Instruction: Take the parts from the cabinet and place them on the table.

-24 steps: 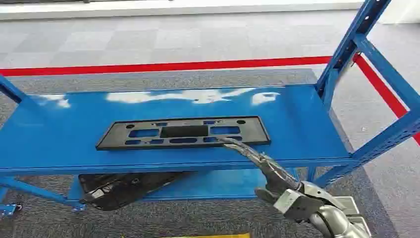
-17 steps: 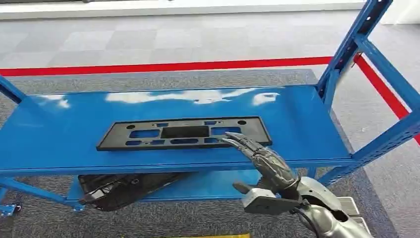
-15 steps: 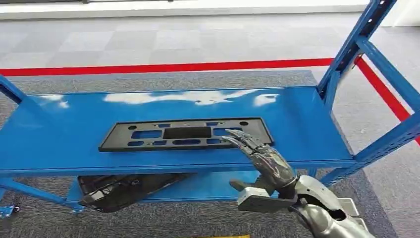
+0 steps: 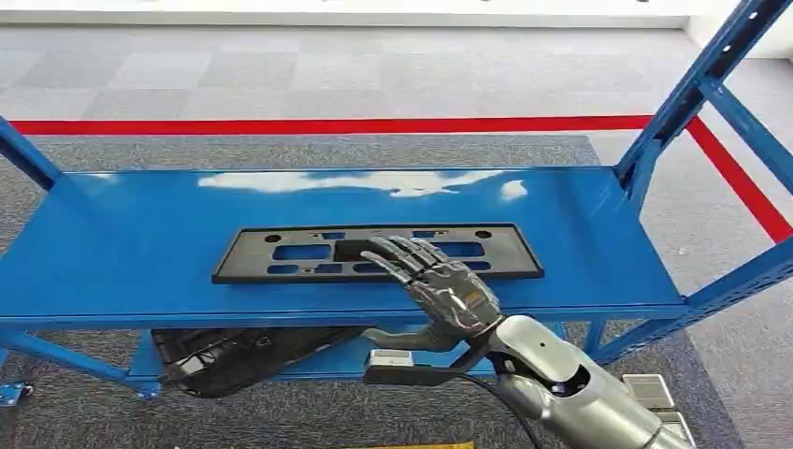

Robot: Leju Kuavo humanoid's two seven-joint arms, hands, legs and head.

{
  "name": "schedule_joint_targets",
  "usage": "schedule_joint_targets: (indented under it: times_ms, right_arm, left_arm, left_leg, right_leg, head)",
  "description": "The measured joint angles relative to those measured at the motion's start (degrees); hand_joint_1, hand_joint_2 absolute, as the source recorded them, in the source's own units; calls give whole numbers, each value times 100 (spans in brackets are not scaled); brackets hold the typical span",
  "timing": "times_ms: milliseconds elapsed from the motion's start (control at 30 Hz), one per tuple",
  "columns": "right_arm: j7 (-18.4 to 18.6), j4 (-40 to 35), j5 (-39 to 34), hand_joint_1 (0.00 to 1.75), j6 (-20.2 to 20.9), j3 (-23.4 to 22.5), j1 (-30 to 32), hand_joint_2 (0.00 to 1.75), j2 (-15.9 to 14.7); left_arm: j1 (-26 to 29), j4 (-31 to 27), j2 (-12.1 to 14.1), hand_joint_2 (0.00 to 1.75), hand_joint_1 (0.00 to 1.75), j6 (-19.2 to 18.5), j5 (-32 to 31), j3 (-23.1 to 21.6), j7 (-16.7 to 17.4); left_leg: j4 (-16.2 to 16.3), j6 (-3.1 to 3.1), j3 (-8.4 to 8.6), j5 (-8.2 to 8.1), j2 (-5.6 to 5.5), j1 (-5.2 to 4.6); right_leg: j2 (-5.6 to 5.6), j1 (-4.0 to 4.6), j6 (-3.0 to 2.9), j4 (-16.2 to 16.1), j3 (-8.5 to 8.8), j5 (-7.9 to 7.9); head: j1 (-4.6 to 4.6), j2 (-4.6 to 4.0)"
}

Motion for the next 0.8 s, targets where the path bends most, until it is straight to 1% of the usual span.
schedule_joint_targets:
  times_ms: [100,167,567,800]
  right_arm:
    - [59,192,48,0,0,114,-108,175,114]
    - [74,273,52,0,0,155,-137,175,146]
    - [175,419,118,0,155,269,-104,175,113]
    - [280,507,365,0,299,365,-101,175,103]
  left_arm:
    - [-2,-2,0,0,0,-4,-17,-26,13]
    - [-1,-2,-4,0,0,-4,-17,-39,17]
    - [-4,0,-120,0,0,-22,24,-39,61]
    - [-12,0,-173,0,0,-81,30,-39,85]
  left_leg:
    - [0,0,1,0,-1,1]
    - [-1,0,3,0,-1,5]
    - [-5,-1,4,0,0,30]
    - [-5,-1,3,0,0,29]
  right_leg:
    - [-1,1,20,0,-1,-5]
    - [-1,6,22,2,-3,-6]
    - [0,29,18,8,-7,-13]
    - [0,28,18,8,-5,-12]
  head:
    - [0,0]
    - [0,0]
    - [0,0]
    - [0,0]
